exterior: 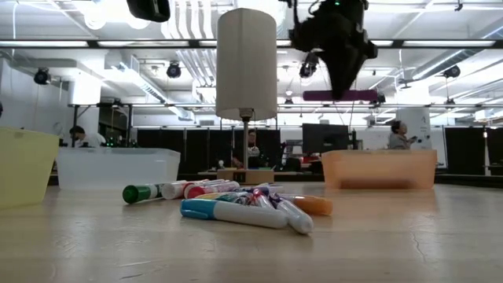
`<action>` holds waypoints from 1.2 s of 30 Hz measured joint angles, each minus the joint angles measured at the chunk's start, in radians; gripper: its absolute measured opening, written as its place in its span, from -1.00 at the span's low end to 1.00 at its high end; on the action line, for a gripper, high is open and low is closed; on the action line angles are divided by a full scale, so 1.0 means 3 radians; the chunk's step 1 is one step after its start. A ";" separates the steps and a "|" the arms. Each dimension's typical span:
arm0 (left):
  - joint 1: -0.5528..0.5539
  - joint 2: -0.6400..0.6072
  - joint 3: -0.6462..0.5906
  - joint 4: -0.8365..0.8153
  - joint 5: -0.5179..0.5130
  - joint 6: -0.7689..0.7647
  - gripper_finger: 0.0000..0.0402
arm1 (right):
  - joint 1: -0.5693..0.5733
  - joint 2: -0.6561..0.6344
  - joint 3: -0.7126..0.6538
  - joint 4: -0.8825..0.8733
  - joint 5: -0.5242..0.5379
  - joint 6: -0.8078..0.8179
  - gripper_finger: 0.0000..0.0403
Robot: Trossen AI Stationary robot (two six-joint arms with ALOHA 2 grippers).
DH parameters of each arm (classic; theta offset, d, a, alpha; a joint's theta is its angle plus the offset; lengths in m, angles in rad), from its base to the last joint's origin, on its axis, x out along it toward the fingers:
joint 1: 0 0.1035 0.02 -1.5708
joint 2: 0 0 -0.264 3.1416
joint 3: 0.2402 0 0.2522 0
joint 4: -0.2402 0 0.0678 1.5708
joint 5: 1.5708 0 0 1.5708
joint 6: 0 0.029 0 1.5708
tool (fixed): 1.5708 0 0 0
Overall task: Pick & Place Markers
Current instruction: Put the purple highlighter pen into the orange bin
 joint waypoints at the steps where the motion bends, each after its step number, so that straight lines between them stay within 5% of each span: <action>1: 0.0000 0.0000 0.0000 0.0000 -0.0001 0.0009 -1.00 | -0.0032 -0.0023 -0.0009 -0.0063 0.0017 -0.0045 -0.77; 21: 0.0000 0.0000 0.0000 -0.0001 -0.0027 0.0007 -1.00 | -0.0949 -0.0343 -0.0901 -0.0106 0.0189 -0.1519 -0.76; 36: -0.0003 0.0000 0.0000 -0.0001 -0.0025 -0.0020 -1.00 | -0.1367 -0.0343 -0.1233 0.0096 0.0180 -0.1659 -0.65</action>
